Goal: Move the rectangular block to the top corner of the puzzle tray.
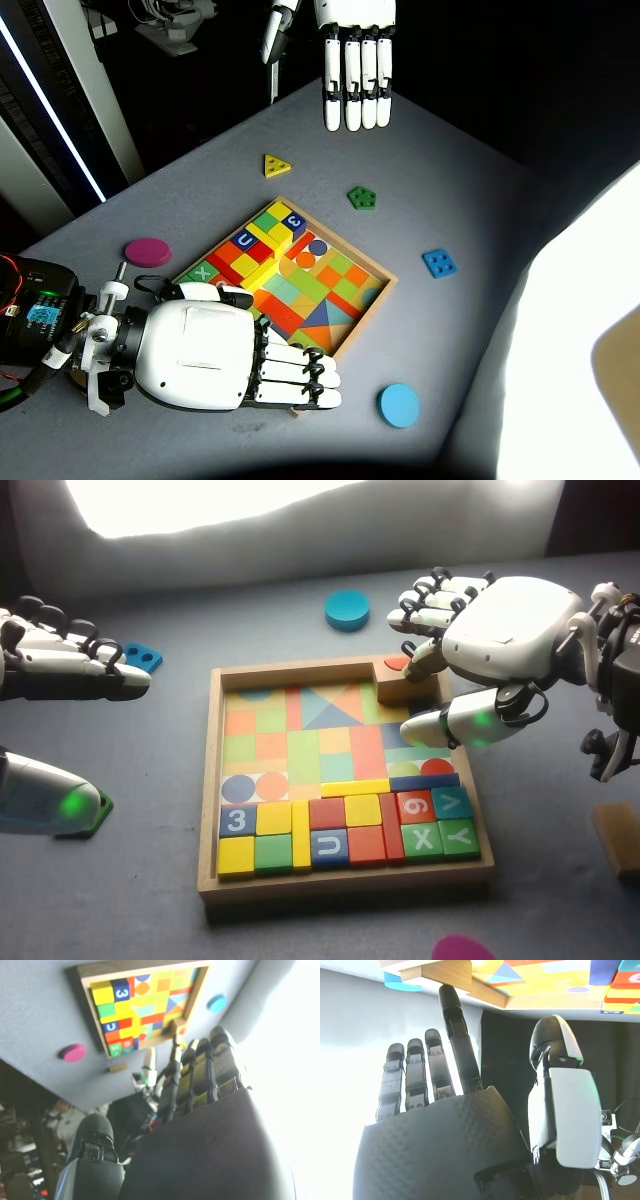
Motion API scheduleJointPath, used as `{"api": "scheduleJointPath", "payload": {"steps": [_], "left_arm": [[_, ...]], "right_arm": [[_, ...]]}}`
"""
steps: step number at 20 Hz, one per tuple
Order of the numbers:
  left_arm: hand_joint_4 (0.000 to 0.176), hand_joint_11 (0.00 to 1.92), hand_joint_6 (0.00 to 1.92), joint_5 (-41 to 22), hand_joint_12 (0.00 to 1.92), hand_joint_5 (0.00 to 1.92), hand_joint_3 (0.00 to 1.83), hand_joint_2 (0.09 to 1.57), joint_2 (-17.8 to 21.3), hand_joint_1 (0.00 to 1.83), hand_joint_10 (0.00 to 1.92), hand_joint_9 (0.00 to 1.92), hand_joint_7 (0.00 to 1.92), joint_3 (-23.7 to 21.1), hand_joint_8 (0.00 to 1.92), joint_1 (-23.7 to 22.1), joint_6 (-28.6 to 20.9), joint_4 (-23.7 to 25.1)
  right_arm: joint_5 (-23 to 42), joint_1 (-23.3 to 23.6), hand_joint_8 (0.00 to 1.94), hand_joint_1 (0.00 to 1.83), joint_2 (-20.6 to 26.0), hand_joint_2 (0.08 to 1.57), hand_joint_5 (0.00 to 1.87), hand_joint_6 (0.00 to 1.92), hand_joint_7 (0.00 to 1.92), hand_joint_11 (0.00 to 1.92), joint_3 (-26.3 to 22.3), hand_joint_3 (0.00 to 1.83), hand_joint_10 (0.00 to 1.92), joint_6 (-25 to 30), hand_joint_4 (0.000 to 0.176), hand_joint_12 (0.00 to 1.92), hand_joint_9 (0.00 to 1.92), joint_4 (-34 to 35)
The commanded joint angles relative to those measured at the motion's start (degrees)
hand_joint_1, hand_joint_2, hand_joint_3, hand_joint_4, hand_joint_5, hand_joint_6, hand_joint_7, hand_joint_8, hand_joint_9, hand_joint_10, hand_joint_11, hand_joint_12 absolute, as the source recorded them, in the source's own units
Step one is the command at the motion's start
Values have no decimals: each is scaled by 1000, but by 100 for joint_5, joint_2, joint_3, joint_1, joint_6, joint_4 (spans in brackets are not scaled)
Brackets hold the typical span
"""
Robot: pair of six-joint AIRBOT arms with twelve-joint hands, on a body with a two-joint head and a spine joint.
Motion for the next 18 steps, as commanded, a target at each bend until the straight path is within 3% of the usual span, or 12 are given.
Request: {"api": "scheduleJointPath", "payload": {"steps": [1, 8, 18], "left_arm": [[29, 0, 1, 474, 147, 35, 0, 1244, -2, 0, 0, 0, 13, -28, 0, -84, -16, 55], [36, 0, 0, 474, 180, 40, 0, 1235, -2, 0, 1, 4, 16, -13, 3, -85, -16, 55], [31, 0, 5, 474, 221, 50, 2, 1239, -2, 0, 3, 15, 29, -17, 5, -84, -16, 55]], "right_arm": [[589, 18, 8, 0, 20, 1161, 661, 49, 89, 0, 36, 2, 0, 15, 0, 0, 0, 2], [629, 30, 2, 0, 11, 1160, 645, 44, 81, 0, 128, 1, 0, 12, 0, 0, 0, 1], [796, 339, 3, 0, 127, 1162, 650, 47, 78, 0, 124, 2, 0, 110, 0, 0, 0, -9]]}}
